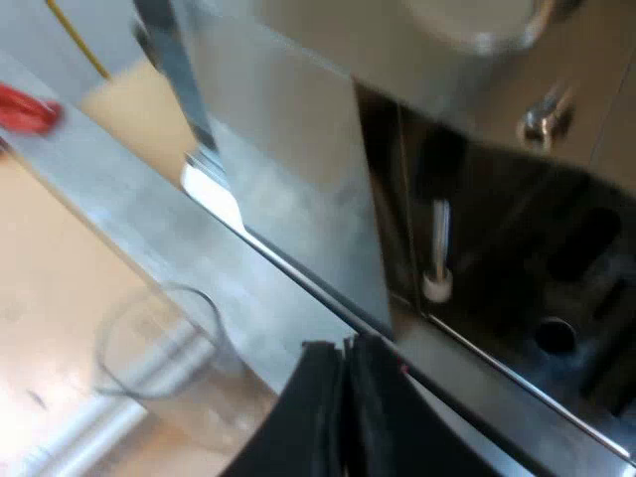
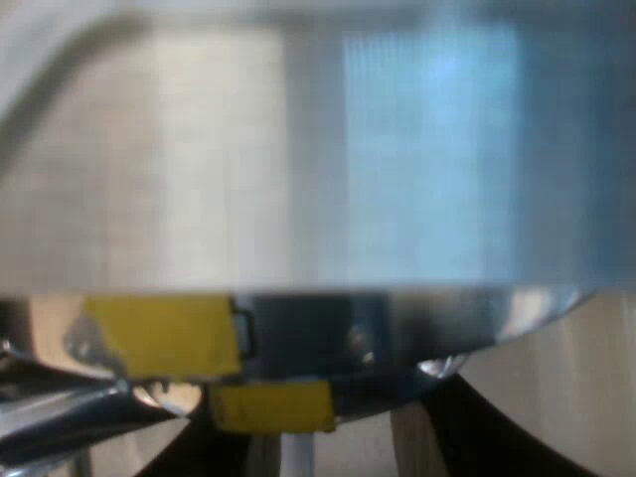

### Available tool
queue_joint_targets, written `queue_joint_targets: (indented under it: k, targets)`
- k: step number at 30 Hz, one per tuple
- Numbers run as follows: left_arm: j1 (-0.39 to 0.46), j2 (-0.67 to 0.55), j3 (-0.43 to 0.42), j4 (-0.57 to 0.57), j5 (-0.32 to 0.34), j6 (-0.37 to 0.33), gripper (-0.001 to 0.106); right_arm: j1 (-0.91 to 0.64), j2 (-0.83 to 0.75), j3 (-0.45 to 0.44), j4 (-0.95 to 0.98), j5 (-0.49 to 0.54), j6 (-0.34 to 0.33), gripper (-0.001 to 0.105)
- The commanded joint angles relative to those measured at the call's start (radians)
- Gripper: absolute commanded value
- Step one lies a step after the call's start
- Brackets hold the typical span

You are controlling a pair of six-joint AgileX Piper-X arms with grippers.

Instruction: Put the handle in the coffee machine

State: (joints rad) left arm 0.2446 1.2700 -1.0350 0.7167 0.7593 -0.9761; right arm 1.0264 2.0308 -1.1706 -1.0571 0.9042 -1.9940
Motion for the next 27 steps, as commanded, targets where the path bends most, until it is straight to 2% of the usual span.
queue_joint_targets:
  k: [1,10,22,27]
  targets:
    - [-0.019,0.007,-0.006,0.05,-0.074,-0.001,0.001,0.001,-0.037,-0.017,-0.09,-0.011,-0.002,0.031]
    - [-0.084,0.006,-0.009,0.218,-0.169,0.144,0.001,0.004,-0.037,-0.017,-0.09,-0.011,-0.002,0.031]
    - [-0.114,0.006,-0.009,0.322,-0.177,0.144,0.001,0.004,-0.037,-0.017,-0.09,-0.011,-0.002,0.031]
    - [-0.114,0.006,-0.009,0.375,-0.129,0.135,0.001,0.004,-0.037,-0.017,-0.09,-0.011,-0.002,0.031]
